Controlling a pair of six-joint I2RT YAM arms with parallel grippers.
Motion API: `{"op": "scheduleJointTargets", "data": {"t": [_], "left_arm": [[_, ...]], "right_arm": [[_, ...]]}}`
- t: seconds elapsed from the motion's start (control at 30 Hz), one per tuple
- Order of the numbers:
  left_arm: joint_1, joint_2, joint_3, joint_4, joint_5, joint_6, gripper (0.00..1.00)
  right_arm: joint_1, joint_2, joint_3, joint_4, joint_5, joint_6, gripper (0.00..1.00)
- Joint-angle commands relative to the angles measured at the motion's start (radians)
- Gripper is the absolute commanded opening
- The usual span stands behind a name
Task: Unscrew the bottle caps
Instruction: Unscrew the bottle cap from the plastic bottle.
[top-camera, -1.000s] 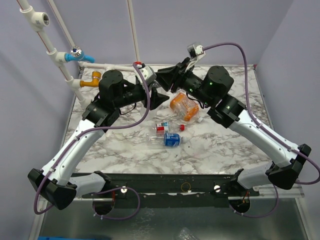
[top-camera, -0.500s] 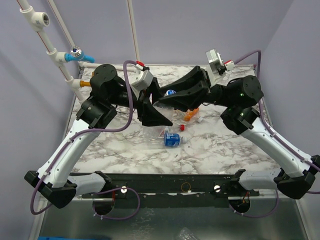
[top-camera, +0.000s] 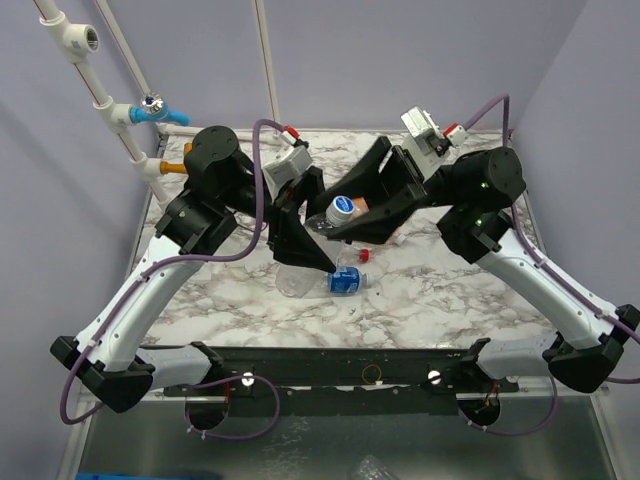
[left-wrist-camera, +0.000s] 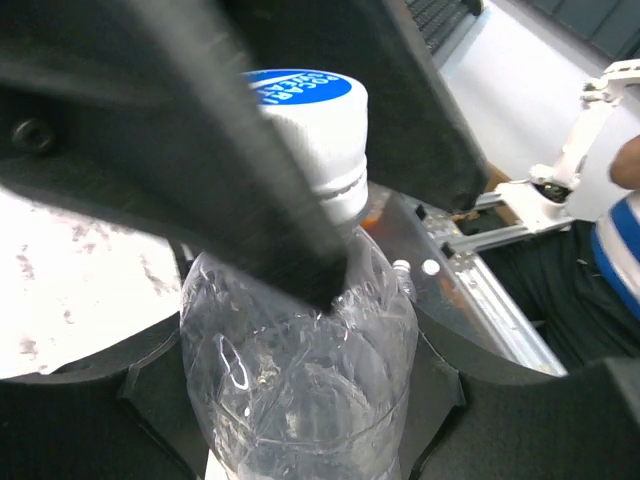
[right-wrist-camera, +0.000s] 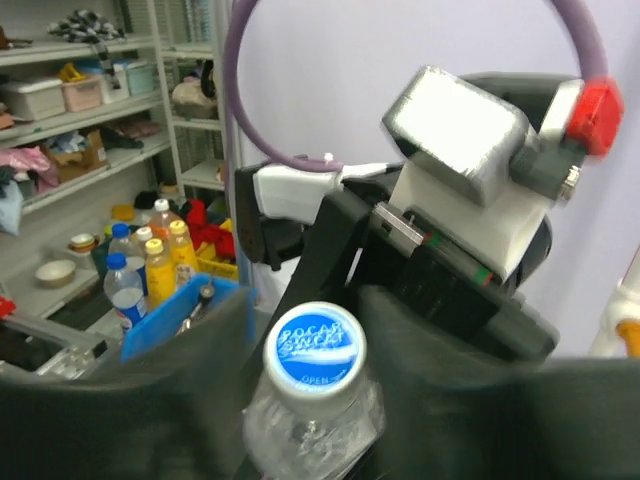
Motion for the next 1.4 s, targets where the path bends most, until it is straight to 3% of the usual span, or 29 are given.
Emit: {"op": "scheduleJointTargets", "data": {"t": [0.0, 0.03, 0.1, 0.2, 0.37, 0.47, 0.67, 1.1, 1.27, 1.37], "left_arm": [[0.025, -0.043, 0.015, 0.079, -0.075, 0.060, 0.00], [0.027, -0.047, 0.008, 0.063, -0.105, 0.089, 0.00], [0.027, -0.055, -0.005, 0.021, -0.194, 0.167, 0.00], [0.027, -0.073, -0.034, -0.035, -0.349, 0.312, 0.00], [0.027, -0.111, -0.118, -0.048, -0.644, 0.540, 0.00], [0.026, -0.090, -0.113, -0.049, -0.765, 0.557, 0.00], [0.025, -0.062, -0.094, -0.049, -0.838, 0.532, 0.00], [0.026, -0.050, -0.087, -0.029, -0.841, 0.485, 0.00], [0.026, -0.050, -0.090, -0.016, -0.825, 0.466, 0.00], [0.025, -0.056, -0.100, -0.016, -0.814, 0.462, 0.00]], "right_arm": [[0.000, -0.092, 0.038, -0.321, 0.220, -0.196, 0.75], [-0.001, -0.102, 0.048, -0.360, 0.322, -0.221, 0.87], [0.000, -0.106, 0.075, -0.427, 0.506, -0.251, 0.92], [0.000, -0.092, 0.128, -0.519, 0.631, -0.266, 0.98], [0.002, -0.006, 0.274, -0.744, 0.736, -0.260, 0.96], [0.016, 0.028, 0.304, -0.786, 0.747, -0.260, 0.90], [0.041, 0.052, 0.305, -0.780, 0.767, -0.271, 0.88], [0.048, 0.039, 0.194, -0.703, 0.911, -0.284, 0.54], [0.048, 0.013, 0.149, -0.642, 0.914, -0.280, 0.24], [0.048, -0.011, 0.126, -0.603, 0.885, -0.290, 0.24]]}}
